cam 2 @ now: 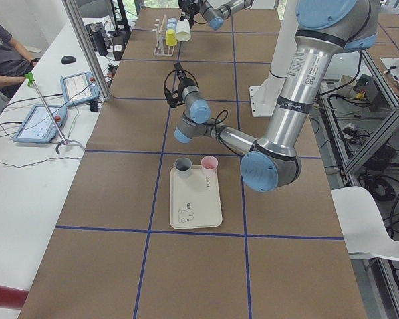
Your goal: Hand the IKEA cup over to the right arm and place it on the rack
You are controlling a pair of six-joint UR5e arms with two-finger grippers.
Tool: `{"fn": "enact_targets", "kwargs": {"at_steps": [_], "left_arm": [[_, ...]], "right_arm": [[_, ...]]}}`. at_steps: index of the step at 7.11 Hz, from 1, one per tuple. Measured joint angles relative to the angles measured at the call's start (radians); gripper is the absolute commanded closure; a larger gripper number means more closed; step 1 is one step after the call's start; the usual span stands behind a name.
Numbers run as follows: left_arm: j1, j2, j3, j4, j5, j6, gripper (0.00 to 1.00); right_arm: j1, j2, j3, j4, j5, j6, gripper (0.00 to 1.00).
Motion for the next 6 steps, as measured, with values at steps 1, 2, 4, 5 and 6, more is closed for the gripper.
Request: {"fn": "enact_targets", "kwargs": {"at_steps": [1, 2, 4, 5, 6], "left_arm": [[-0.085, 0.002, 0.0, 0.12, -0.142, 0.139, 0.01], [-0.135, 0.007, -0.001, 0.221, -0.209, 0.28, 0.01], [-0.195, 0.04, -0.003, 0.399, -0.24, 0.56, 0.01], [-0.213, 0.058, -0.006, 0.489, -0.239, 0.702, 0.01], [-0.23, 0.067, -0.009, 0.576, -0.235, 0.827, 0.01]], "right_arm": [[0.044, -0.017, -0.002, -0.09, 0.006, -0.109, 0.8], [0.098, -0.025, -0.007, -0.199, 0.019, -0.22, 0.8], [0.212, -0.02, -0.017, -0.469, 0.072, -0.521, 0.8], [0.249, 0.001, -0.032, -0.595, 0.083, -0.663, 0.81], [0.28, 0.04, -0.079, -0.683, 0.09, -0.766, 0.81]]}}
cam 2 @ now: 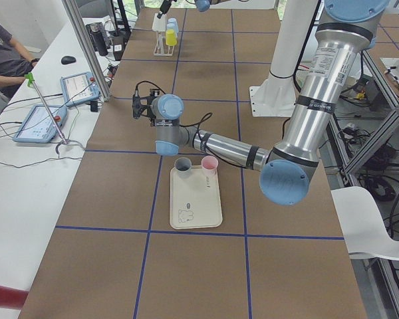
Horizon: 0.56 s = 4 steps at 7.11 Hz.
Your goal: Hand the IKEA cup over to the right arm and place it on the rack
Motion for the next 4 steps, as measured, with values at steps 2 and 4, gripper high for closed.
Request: {"fn": "enact_targets", "kwargs": {"at_steps": [2, 4], "left_arm": [[-0.041, 0.006, -0.002, 0.158, 0.013, 0.203, 0.01], [-0.072, 0.006, -0.016, 0.303, 0.051, 0.376, 0.01]], "right_arm": [[0.075, 0.114, -0.199, -0.06, 0.052, -0.172, 0.81], [0.136, 0.21, -0.376, -0.086, 0.129, -0.278, 0.81]]}}
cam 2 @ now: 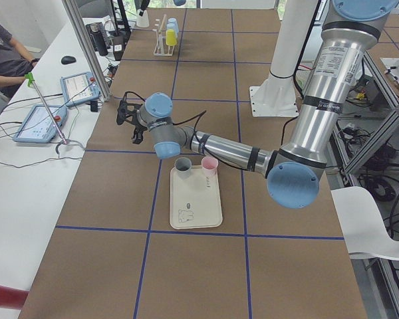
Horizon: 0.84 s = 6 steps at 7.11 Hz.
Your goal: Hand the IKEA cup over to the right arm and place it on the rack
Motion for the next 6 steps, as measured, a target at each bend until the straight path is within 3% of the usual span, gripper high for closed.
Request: {"fn": "enact_targets", "kwargs": {"at_steps": [3, 6], "left_arm": [[-0.005, 0.007, -0.025, 0.074, 0.032, 0.065, 0.01], [-0.005, 0.015, -0.044, 0.079, 0.034, 0.063, 0.01]], "right_arm": [[0.014, 0.002, -0.053, -0.102, 0.028, -0.135, 0.8], [0.011, -0.023, -0.073, -0.111, 0.035, -0.149, 0.78]]}}
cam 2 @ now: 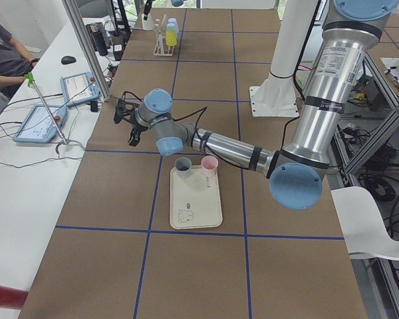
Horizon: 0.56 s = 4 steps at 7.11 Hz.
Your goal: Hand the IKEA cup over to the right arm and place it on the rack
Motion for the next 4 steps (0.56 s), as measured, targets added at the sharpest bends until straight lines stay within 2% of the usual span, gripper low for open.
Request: {"fn": "enact_targets", "kwargs": {"at_steps": [2, 4], "left_arm": [[0.003, 0.014, -0.008, 0.0, 0.001, -0.002, 0.01], [0.003, 0.017, -0.009, 0.0, 0.001, -0.003, 0.01]], "right_arm": [[-0.006, -0.011, -0.01, 0.001, 0.013, -0.001, 0.73], [-0.011, -0.029, -0.011, 0.003, 0.035, -0.001, 0.62]]}}
